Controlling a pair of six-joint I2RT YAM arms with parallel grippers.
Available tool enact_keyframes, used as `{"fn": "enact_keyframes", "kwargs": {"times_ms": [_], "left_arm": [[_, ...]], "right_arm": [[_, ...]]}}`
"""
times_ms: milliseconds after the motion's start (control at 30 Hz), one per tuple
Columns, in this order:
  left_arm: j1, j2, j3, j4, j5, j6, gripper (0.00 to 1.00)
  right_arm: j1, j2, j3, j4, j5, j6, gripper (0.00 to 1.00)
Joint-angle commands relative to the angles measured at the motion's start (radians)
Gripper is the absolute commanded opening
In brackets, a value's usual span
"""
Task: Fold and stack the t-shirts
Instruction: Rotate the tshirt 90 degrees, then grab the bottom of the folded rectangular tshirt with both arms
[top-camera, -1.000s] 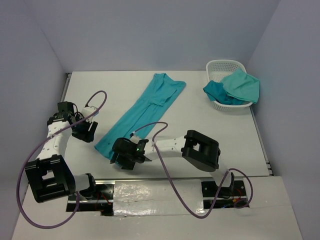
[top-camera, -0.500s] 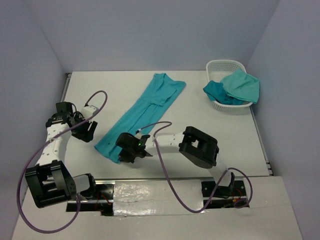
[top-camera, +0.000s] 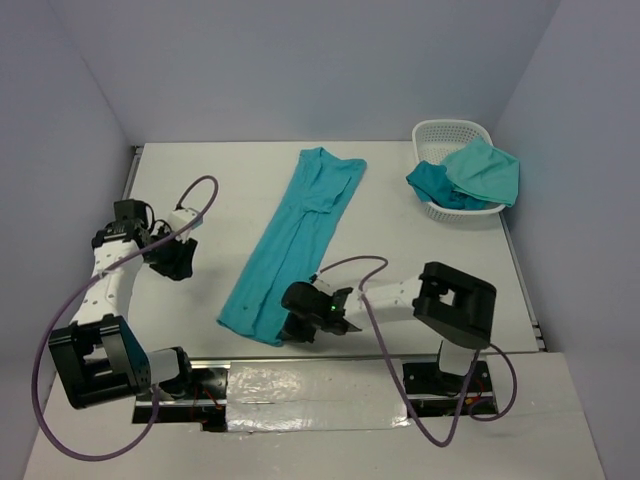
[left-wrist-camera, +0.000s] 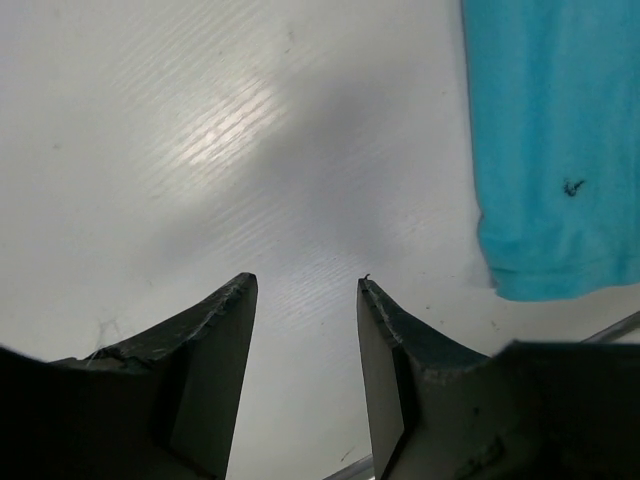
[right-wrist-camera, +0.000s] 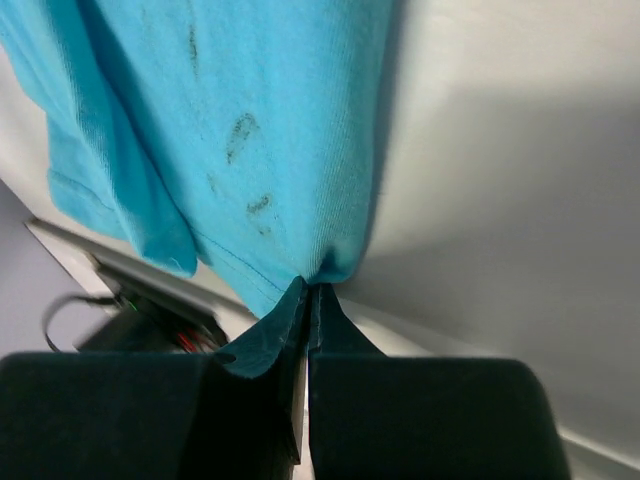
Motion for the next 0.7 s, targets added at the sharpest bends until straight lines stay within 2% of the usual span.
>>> {"fn": "enact_keyframes", "kwargs": {"times_ms": [0,100,133,267,333,400,433,467,500,567,600,667], "left_arm": [[-0.061,-0.017,0.044,-0.035,0.109,0.054,0.57],[-0.192,-0.051,0.04,-0.012,0.109,0.061,0.56],[-0.269,-0.063,0.032,-0.004,0.106,0.071,0.56],[-0.479,-0.137,-0.006,0.091,0.08,0.132,0.53],[-0.563,-0.18,-0.032,0.117,0.082,0.205,0.45],[-0.615,-0.2,-0.051,0.111,0.082,0.358,0.43],[-0.661,-0.201,-0.078,0.088,0.082,0.43,0.44],[-0.675,-0.208,-0.095,0.058,0.097,0.524,0.47],[-0.681,-0.217,-0.117,-0.019,0.114,0.731,0.48],[-0.692,-0.27,-0.193,-0.053,0.144,0.97,0.52],[-0.697,-0.29,-0.245,-0.071,0.147,1.053,0.52],[-0.724,-0.358,-0.285,-0.104,0.152,1.205,0.53]], "right_arm": [[0.002,-0.051,-0.156,-0.052,-0.034,-0.09,0.0],[-0.005,-0.095,-0.272,-0.016,-0.099,-0.113,0.0],[-0.013,-0.132,-0.323,-0.018,-0.11,-0.12,0.0],[-0.047,-0.267,-0.438,-0.051,-0.099,-0.154,0.0],[-0.074,-0.341,-0.493,-0.052,-0.099,-0.173,0.0],[-0.097,-0.373,-0.507,-0.055,-0.096,-0.203,0.0],[-0.097,-0.381,-0.497,-0.056,-0.093,-0.223,0.03],[-0.096,-0.373,-0.478,-0.077,-0.091,-0.243,0.11],[-0.097,-0.363,-0.437,-0.085,-0.106,-0.289,0.17],[-0.097,-0.324,-0.395,-0.107,-0.12,-0.327,0.32],[-0.097,-0.315,-0.365,-0.107,-0.14,-0.353,0.46],[-0.097,-0.312,-0.337,-0.136,-0.133,-0.364,0.52]]}}
